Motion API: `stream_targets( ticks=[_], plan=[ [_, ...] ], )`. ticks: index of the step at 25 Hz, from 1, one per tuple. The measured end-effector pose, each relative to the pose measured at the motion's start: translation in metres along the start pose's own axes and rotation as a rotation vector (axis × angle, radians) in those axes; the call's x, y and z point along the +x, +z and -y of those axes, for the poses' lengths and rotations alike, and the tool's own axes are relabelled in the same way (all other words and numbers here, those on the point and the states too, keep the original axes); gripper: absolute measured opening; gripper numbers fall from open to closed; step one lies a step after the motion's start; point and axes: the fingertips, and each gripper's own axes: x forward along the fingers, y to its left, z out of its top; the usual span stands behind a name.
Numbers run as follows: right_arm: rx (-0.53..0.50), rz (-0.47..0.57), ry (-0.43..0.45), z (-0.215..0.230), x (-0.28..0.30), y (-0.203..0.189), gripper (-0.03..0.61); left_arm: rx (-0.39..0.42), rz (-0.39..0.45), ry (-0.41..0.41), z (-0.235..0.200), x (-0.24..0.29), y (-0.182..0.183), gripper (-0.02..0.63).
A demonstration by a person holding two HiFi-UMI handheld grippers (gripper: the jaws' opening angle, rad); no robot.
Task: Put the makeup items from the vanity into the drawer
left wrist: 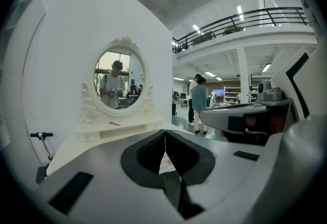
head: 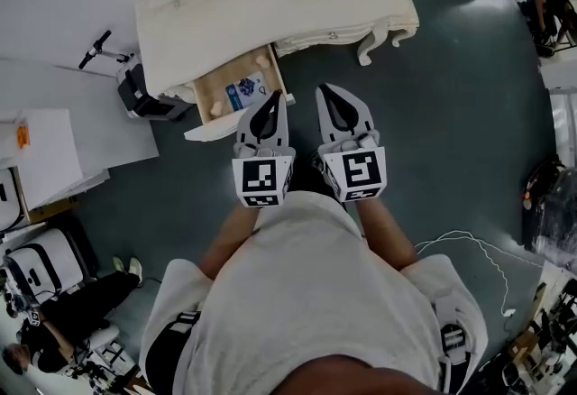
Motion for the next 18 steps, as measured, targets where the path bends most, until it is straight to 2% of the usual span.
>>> stream_targets(
  ticks=[10,18],
  plan=[
    [-0.022,-0.040,0.023,0.016,0.056,0.001,0.015,-0.038,-0.006,0.014,-0.034,0.050,-0.001,0.007],
    [-0.055,-0.058,0.053,0.017,0.119,0.014,0.015,-0.077,0.008,0.047,-0.087,0.084,0.011,0.007]
  ],
)
